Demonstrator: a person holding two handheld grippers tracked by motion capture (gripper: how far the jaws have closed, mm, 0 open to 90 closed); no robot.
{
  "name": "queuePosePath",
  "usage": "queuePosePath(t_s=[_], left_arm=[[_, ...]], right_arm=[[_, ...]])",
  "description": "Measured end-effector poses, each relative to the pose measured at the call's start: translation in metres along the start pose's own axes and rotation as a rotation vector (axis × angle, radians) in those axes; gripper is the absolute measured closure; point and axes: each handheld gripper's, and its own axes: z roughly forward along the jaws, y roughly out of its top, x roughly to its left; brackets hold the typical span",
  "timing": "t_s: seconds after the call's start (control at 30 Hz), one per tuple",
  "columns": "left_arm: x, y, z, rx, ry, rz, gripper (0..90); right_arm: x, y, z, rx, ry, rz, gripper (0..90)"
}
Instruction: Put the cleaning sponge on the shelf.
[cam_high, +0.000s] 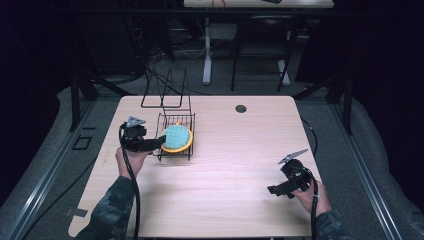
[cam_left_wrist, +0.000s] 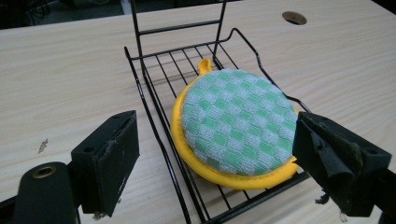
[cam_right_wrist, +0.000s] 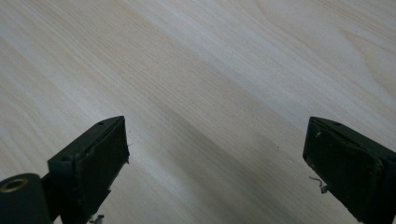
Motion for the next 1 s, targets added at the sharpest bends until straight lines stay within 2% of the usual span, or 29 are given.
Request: queuePosePath(t_s=[0.27,0.4,0.53,0.9,1.0], left_arm=[[-0.012,-0.010,-0.017,0.035,-0.015,0.052,12.4],[-0.018,-0.015,-0.025,0.036,-0.019,0.065,11.1],[-0.024,-0.022,-0.032,0.062,-0.027,0.088,9.2],[-0.038,-0.047,-0.042,0.142,-0.046,0.125,5.8],[-0.039,-0.054,-0.044,0.148,-0.050,0.130,5.5]], right_arm=[[-0.001,0.000,0.000,-0.003,-0.001,0.005,6.0],[0.000,0.000,0.000,-0.007,-0.007,0.005,6.0],[0.000,-0.001,0.000,-0.010,-0.012,0.004,6.0],[0.000,-0.001,0.000,-0.015,-0.014,-0.001,5.9],[0.000,-0.001,0.000,-0.008,-0.022,-0.010,5.8]])
